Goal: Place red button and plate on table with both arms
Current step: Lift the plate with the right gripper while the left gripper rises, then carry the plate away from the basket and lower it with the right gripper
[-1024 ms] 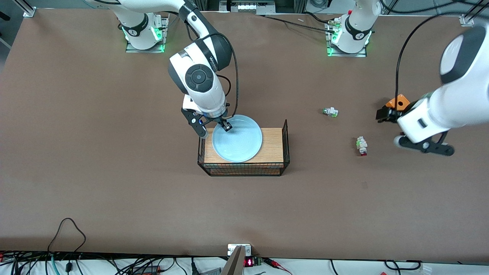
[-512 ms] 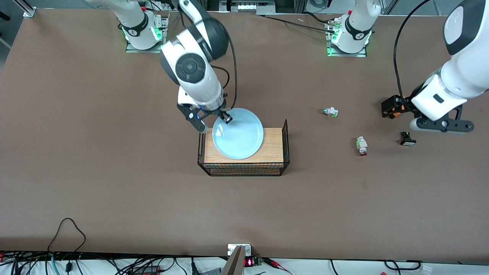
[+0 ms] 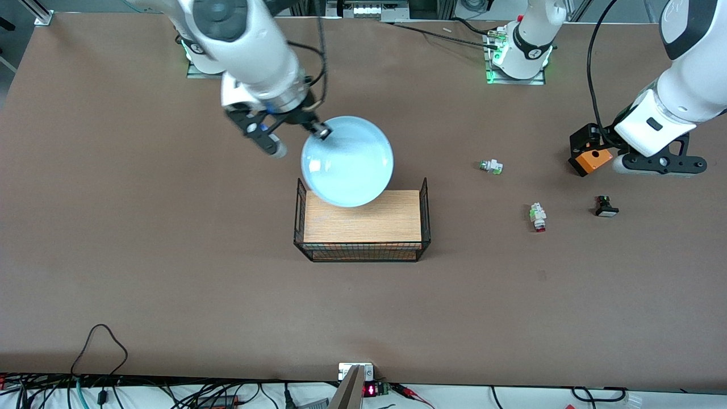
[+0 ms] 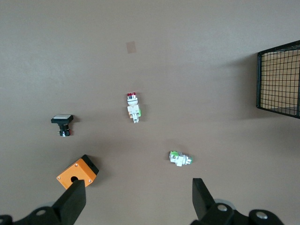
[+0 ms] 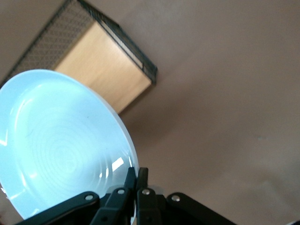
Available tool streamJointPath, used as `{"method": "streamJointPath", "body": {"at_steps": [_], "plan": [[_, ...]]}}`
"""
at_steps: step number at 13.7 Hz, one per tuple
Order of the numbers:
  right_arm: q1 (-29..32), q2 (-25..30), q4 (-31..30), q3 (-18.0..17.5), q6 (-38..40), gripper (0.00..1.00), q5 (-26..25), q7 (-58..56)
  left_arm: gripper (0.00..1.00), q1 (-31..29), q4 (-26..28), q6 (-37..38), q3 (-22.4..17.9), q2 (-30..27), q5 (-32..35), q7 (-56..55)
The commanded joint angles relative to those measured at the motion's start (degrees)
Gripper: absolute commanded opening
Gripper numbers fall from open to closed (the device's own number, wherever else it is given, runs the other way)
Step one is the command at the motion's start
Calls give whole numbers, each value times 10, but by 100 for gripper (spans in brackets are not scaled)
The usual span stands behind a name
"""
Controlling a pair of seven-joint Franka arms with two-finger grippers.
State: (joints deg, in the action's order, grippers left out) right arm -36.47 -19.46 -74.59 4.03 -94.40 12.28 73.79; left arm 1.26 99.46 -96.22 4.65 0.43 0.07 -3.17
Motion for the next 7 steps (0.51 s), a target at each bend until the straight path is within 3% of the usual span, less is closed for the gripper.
{"method": "streamJointPath", "body": {"at_steps": [1, 7], "plan": [[79, 8, 10, -3, 15, 0, 11, -101, 100, 9, 4, 2, -3, -10, -10, 9], [273, 4, 9, -5, 93, 0, -3, -492, 100, 11, -30, 10, -3, 12, -11, 10]]}}
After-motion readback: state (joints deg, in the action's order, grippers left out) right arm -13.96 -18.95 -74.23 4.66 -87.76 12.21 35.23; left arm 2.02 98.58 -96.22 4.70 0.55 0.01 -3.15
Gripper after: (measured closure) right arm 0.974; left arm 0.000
